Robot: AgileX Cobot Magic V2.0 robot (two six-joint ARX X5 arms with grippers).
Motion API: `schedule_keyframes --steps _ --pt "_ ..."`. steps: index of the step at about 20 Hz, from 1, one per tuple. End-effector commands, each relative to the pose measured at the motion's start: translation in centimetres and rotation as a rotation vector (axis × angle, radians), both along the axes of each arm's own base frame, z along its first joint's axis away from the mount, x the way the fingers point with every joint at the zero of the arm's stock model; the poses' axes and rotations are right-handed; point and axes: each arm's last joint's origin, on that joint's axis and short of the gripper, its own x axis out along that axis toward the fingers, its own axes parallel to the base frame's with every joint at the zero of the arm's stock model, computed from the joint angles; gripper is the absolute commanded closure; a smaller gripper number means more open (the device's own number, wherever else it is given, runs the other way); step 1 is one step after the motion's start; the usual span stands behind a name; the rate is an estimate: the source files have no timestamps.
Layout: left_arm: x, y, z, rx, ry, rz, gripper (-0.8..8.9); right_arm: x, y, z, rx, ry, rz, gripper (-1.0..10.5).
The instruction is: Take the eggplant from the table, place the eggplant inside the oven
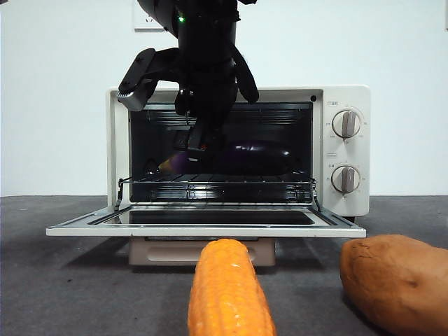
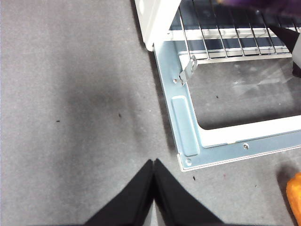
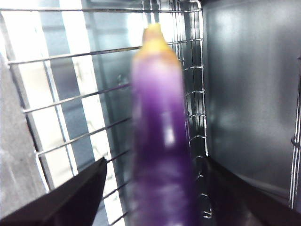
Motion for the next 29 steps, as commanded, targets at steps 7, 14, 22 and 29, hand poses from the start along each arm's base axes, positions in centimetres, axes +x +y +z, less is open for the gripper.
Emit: schedule_keyframes --steps 7,14,22,29 --pt "0.3 -0.1 0.3 -0.003 -0.020 -0.006 8.07 -0.1 0.7 -0.6 0.020 0.003 -0.021 6.2" --pt "0.3 -0.1 0.3 -0.003 -0.021 -0.006 8.07 -0.5 1.0 -0.3 0.032 -0.002 -0.018 6.2" --pt "0.8 -0.2 -0.1 0.001 -0.002 -0.006 8.07 -2.3 1.6 1.7 0.122 -0.033 -0.029 6.2" --pt "2.4 -0.6 -1.3 0.012 0.046 -0.006 8.08 -5.4 0.5 6.4 0.244 -0.045 -0.035 6.2"
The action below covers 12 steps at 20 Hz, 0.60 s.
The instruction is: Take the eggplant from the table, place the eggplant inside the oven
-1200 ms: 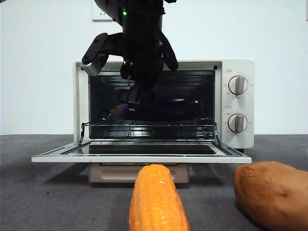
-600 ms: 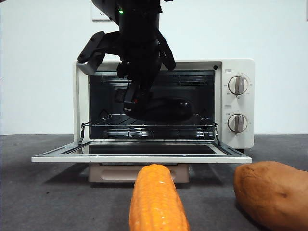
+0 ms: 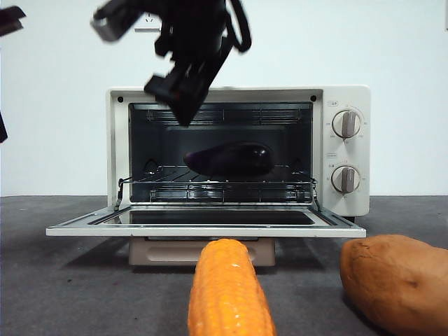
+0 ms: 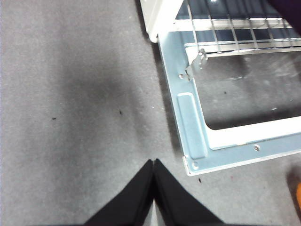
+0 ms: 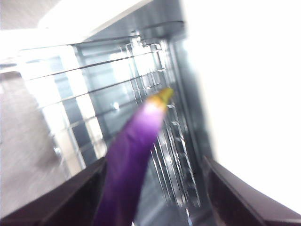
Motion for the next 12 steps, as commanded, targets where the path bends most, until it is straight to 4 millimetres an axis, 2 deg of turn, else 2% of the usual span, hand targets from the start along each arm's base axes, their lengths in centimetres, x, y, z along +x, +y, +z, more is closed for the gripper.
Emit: schedule_keyframes --steps 1,3,7,12 --pt "0.9 -0.2 -0.2 0.000 -0.007 -0.006 8.08 -1.6 -0.4 2.3 0.101 0.008 -0.020 6.2" --pt "1.6 -0.5 -0.7 -0.018 0.007 -0.023 8.08 -3.3 -1.6 4.1 0.184 0.067 -0.021 6.3" --pt "3.2 -0.9 -2.3 -0.045 0.063 -0.054 8.08 -7.0 -4.5 7.6 0.326 0.216 0.008 7.5" --pt "5.7 0.1 -5.2 -0.061 0.155 -0.039 8.08 -11.7 -8.3 11.5 0.414 0.284 0.115 9.4"
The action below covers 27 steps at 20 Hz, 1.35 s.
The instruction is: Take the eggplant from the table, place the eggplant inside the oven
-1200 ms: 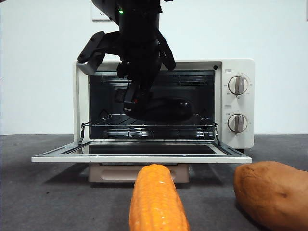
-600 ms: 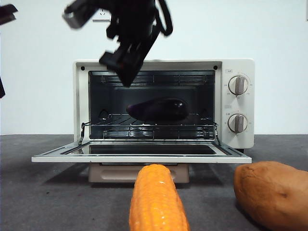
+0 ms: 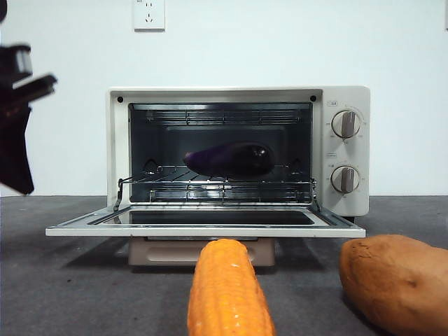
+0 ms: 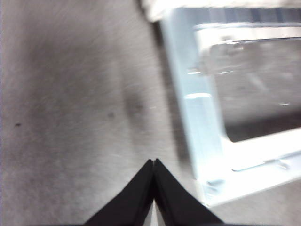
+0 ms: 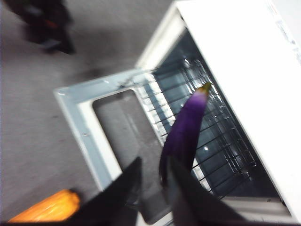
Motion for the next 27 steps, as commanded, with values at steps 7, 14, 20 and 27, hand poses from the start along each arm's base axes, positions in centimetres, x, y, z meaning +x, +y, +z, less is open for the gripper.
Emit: schedule_keyframes --steps 7,14,20,27 --pt "2.8 1.0 -4.6 -0.176 0.156 -0.102 8.08 -5.1 -3.3 3.8 0.154 -0.025 0.091 9.4" --pt "3.7 0.6 -7.4 -0.280 0.225 -0.177 8.08 -5.5 -4.4 3.9 0.136 -0.010 0.085 9.4" --pt "4.0 0.4 -8.2 -0.400 0.233 -0.247 8.08 -5.6 -4.7 3.5 0.104 0.025 0.068 9.4" --pt "4.7 1.3 -7.1 -0.564 0.170 -0.308 8.08 -5.8 -5.1 2.9 0.057 0.077 0.038 9.4"
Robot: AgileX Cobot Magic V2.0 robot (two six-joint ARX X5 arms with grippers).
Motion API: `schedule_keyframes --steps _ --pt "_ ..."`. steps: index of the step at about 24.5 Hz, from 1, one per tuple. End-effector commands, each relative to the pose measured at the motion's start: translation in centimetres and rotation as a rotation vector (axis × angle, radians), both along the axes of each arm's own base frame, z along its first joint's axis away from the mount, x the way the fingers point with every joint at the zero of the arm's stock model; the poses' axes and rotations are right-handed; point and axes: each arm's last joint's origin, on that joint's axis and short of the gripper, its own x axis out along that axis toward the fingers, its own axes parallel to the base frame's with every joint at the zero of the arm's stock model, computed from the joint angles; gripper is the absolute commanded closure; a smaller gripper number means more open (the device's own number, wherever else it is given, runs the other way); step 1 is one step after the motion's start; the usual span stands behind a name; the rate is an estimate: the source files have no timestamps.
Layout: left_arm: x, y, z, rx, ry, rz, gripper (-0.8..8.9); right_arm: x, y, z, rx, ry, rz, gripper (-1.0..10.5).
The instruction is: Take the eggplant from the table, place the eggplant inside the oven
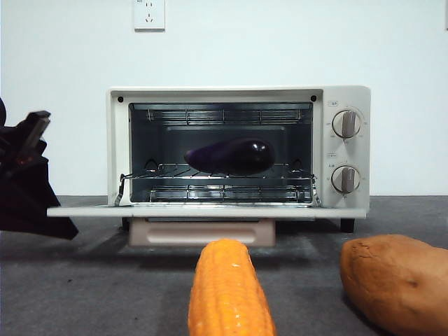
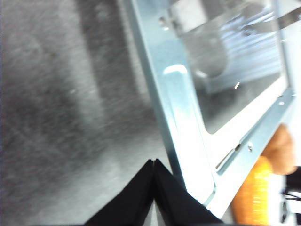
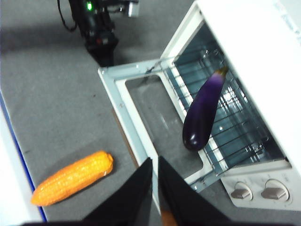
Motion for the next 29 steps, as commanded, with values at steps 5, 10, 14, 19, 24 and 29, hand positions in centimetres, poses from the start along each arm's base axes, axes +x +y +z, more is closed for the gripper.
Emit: schedule_keyframes --steps 5,10,14,19,24,29 --pt "2.7 0.9 3.1 -0.244 -0.130 -0.062 8.07 -0.6 0.0 -0.3 -0.019 0.059 -0.019 9.4" --pt "6.7 3.4 11.1 -0.400 -0.177 0.001 8.07 -1.4 0.6 -1.8 -0.067 0.087 0.019 9.4" --pt "4.3 3.5 18.2 -0.250 -0.328 -0.029 8.07 -0.7 1.5 -5.6 -0.154 0.079 0.016 9.4" --pt "-0.4 1.1 21.8 0.043 -0.448 -0.033 8.07 2.2 0.4 -9.1 -0.271 0.047 -0.127 9.4" --pt "-4.1 -0.9 24.6 0.210 -0.617 0.007 8.07 6.7 -2.4 -10.9 -0.156 0.100 -0.379 9.4" --pt "-7.4 -2.1 24.4 0.331 -0.739 0.144 8.07 9.1 -6.5 -12.4 0.100 0.099 -0.544 9.4"
